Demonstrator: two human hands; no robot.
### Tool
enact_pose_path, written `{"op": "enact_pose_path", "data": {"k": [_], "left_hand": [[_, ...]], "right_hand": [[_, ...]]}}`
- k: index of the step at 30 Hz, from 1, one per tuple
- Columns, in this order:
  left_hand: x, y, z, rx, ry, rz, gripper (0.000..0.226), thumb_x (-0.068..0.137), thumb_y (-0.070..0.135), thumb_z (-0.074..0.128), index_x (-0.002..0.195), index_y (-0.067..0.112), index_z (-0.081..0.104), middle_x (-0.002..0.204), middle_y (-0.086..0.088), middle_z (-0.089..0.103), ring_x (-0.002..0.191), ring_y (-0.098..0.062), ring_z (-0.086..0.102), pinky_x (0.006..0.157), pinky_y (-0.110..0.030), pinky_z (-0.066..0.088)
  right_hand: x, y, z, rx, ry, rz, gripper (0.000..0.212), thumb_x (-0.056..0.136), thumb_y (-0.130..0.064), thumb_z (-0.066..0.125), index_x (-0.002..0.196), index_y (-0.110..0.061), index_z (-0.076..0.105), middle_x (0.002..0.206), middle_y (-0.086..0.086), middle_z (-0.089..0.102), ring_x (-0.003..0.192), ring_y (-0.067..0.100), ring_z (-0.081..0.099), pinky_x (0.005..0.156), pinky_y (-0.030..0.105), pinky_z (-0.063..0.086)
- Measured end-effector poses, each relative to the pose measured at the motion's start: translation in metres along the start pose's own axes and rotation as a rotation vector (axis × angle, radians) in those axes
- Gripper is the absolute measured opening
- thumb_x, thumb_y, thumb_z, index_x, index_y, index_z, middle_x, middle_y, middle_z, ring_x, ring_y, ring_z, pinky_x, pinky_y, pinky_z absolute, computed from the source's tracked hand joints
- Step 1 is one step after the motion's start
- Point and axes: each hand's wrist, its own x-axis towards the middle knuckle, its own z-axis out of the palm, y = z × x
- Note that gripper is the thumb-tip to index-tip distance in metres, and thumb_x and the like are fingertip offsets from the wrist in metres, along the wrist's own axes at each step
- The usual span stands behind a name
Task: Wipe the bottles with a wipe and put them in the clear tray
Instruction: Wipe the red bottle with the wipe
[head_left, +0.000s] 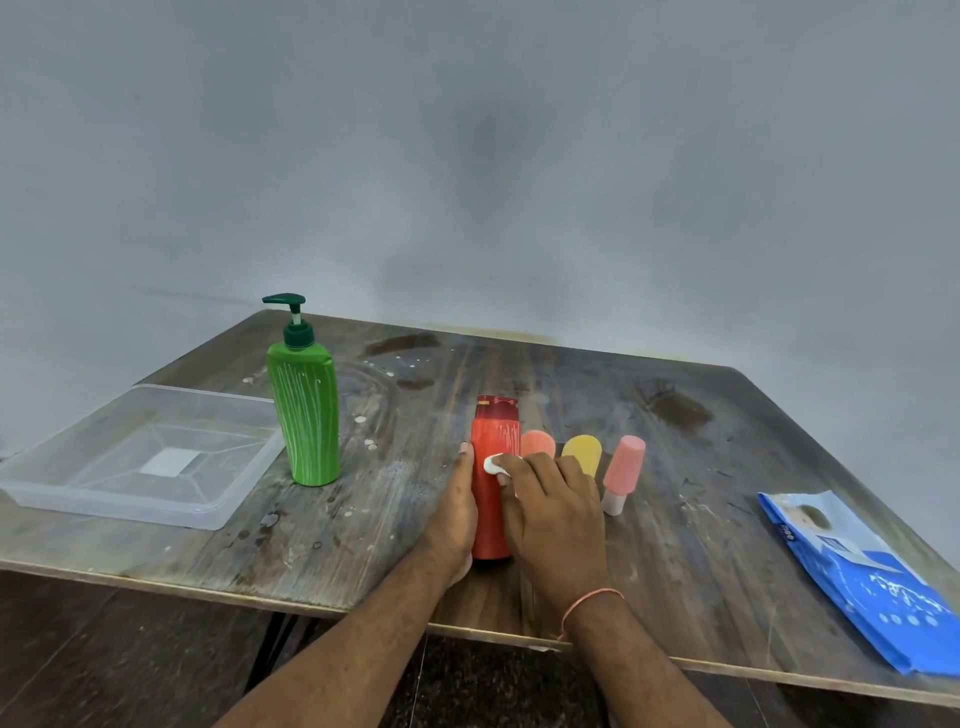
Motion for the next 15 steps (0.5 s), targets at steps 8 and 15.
{"op": "enact_pose_path", "data": {"k": [8,15], "left_hand": [[-0.005,0.0045,0.0018,-0.028,-0.03,-0.013,0.065,0.108,0.06,0.023,0.128,0.018,0.069,0.118,-0.011,0.078,0.109,-0.023,0.075,0.092,-0.042,0.058],[-0.0061,0.0063,0.003,-0.022,-0.037,-0.008,0.061,0.109,0.057,0.021,0.125,0.022,0.068,0.112,-0.006,0.08,0.104,-0.018,0.077,0.091,-0.04,0.058]], "right_hand": [[0.0034,0.0004,-0.0045,0.044,-0.03,0.006,0.025,0.107,-0.029,0.054,0.126,-0.025,0.07,0.113,-0.004,0.07,0.095,0.023,0.057,0.074,0.041,0.049],[0.0036,0.0093,-0.0028,0.039,-0.033,0.082,0.028,0.109,-0.031,0.05,0.125,-0.023,0.072,0.11,-0.005,0.071,0.088,0.021,0.053,0.073,0.039,0.046]]}}
